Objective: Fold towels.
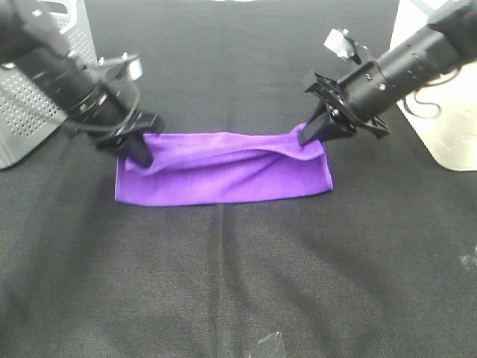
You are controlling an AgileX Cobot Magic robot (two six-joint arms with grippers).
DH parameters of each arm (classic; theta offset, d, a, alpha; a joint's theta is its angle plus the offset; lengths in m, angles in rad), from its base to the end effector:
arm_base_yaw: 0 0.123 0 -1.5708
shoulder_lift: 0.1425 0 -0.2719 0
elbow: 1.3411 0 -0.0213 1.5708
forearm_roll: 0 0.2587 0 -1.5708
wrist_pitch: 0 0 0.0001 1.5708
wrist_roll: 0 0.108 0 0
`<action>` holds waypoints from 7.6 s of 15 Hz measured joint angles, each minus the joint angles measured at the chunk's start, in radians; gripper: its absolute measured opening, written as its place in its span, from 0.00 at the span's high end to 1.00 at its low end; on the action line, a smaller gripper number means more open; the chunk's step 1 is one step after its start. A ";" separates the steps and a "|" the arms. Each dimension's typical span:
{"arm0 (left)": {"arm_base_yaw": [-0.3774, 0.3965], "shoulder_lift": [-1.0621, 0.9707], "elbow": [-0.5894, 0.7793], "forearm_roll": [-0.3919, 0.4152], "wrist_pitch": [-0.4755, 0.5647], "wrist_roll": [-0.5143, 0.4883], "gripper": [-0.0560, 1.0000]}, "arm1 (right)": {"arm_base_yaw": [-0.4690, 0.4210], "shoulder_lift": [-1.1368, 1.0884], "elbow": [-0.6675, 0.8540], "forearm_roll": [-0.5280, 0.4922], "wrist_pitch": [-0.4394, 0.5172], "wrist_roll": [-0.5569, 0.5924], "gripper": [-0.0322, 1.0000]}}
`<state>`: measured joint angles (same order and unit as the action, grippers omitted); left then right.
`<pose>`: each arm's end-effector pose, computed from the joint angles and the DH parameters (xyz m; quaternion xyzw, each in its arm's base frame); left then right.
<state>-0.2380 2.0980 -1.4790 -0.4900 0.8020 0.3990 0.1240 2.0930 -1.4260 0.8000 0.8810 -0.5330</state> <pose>0.4116 -0.1375 0.1262 0.1622 0.9609 -0.1832 0.1298 0.4108 0.1115 0.1269 -0.0781 0.9450 0.2967 0.1133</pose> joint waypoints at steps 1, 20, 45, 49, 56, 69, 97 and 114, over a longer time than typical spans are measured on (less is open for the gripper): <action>0.000 0.035 -0.059 0.016 0.004 -0.009 0.95 | 0.000 0.035 -0.054 -0.024 0.000 0.013 0.97; 0.001 0.286 -0.315 0.079 -0.098 -0.041 0.50 | -0.002 0.227 -0.225 -0.126 -0.206 0.082 0.69; 0.175 0.400 -0.507 -0.059 0.353 -0.092 0.26 | -0.002 -0.030 -0.225 -0.379 0.203 0.268 0.35; 0.145 0.432 -0.526 -0.133 0.364 -0.092 0.26 | -0.002 -0.030 -0.225 -0.379 0.217 0.268 0.35; 0.069 0.463 -0.531 -0.173 0.364 -0.092 0.56 | -0.002 -0.030 -0.225 -0.379 0.236 0.268 0.35; 0.167 0.325 -0.616 0.180 0.419 -0.118 0.93 | -0.002 -0.030 -0.225 -0.379 0.323 0.268 0.35; -0.101 0.498 -0.933 -0.282 0.420 -0.144 0.23 | -0.002 -0.220 -0.225 -0.362 0.334 0.265 0.35; -0.169 0.727 -0.964 -0.818 0.248 0.166 0.23 | -0.002 -0.223 -0.225 -0.361 0.337 0.260 0.35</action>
<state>-0.4070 2.8250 -2.4430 -1.3080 1.0500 0.5650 0.1220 1.8700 -1.6510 0.4390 1.2180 -0.2730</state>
